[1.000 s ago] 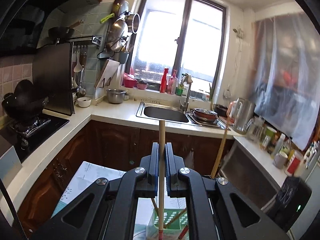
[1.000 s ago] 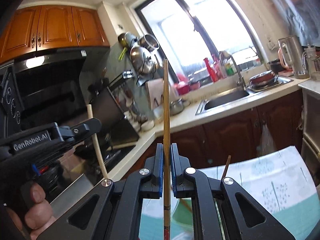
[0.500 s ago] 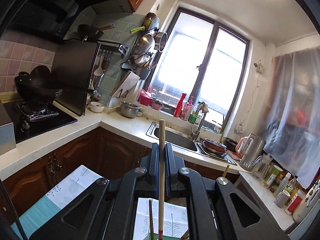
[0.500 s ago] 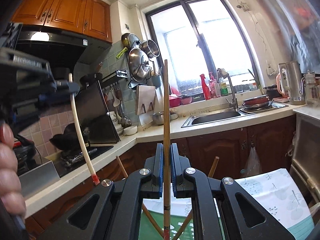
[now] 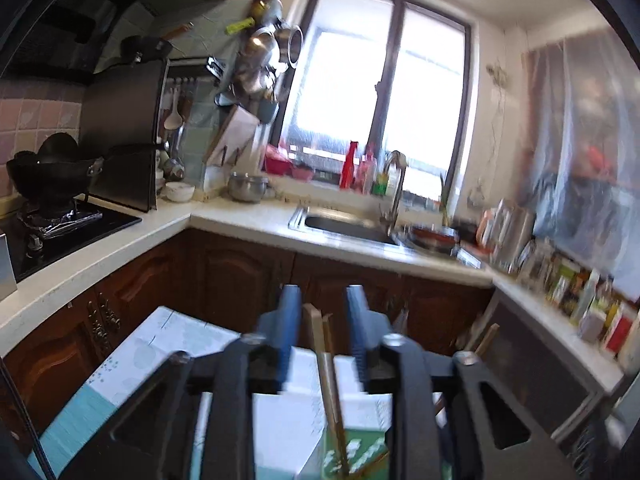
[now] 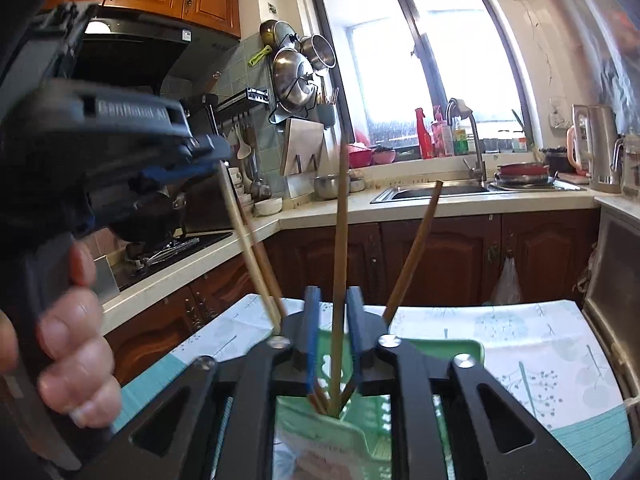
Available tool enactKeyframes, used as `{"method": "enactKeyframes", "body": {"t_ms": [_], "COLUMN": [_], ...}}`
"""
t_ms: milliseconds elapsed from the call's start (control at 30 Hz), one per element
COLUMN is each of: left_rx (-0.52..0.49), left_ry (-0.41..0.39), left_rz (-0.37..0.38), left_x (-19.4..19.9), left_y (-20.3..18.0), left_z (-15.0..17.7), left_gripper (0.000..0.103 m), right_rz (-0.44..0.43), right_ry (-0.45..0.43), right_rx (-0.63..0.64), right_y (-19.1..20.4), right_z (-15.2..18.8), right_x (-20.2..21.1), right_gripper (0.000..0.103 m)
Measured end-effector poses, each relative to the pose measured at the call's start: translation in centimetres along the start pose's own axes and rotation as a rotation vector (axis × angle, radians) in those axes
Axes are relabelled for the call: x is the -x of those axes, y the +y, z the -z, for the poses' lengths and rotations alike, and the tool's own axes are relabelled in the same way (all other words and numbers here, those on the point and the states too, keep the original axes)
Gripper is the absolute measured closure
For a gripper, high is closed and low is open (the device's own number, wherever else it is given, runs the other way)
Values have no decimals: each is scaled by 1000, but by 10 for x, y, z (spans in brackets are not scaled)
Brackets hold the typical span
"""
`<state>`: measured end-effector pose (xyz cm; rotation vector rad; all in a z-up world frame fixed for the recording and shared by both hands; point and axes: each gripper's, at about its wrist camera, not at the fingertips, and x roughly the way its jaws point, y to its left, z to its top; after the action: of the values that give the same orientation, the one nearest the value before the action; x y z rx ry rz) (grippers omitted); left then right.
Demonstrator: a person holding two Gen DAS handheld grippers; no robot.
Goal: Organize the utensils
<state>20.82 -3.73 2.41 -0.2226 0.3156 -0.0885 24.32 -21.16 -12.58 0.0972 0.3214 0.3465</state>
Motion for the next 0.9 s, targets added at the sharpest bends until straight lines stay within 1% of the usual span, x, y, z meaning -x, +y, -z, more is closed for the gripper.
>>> {"method": "enactKeyframes", "body": {"t_ms": [33,100,133,200,267,333,400,433,467,500,600,633,667,800,900], "left_rx": [-10,-6,0,18,41,42,20,0,-17,-43,-85,-98,-111,-120,-117], "left_ry": [23,54,72,129,209,294,370,420,456,516,650,683,732,856,932], "left_rz": [-10,1,9,11,23,29,31,28,26,23,42,51,62,116,136], "left_x": [1,5,8,14,18,21,25,28,29,31,38,40,42,49,52], "left_y": [0,3,4,9,16,22,26,28,30,32,37,36,37,40,41], "left_z": [4,7,7,8,9,13,19,25,29,37,59,65,76,110,134], "left_gripper": [65,64,64,64,64,64,64,64,62,61,60,60,60,60,60], "right_rz": [0,-6,-4,-2,4,26,27,24,23,25,37,34,25,-11,-23], "right_ry": [4,2,6,23,61,115,161,180,197,221,287,313,343,446,502], "right_rx": [5,13,16,9,-11,-35,-71,-86,-95,-102,-114,-129,-153,-228,-236], "right_y": [1,3,4,7,9,12,15,15,18,21,24,25,24,32,40], "right_z": [1,-1,0,-6,-14,-19,-22,-21,-21,-20,-17,-14,-10,12,29], "right_x": [1,21,23,36,47,59,77,83,94,102,120,129,134,153,163], "right_gripper": [66,65,65,65,65,65,65,65,65,65,65,65,65,65,66]}}
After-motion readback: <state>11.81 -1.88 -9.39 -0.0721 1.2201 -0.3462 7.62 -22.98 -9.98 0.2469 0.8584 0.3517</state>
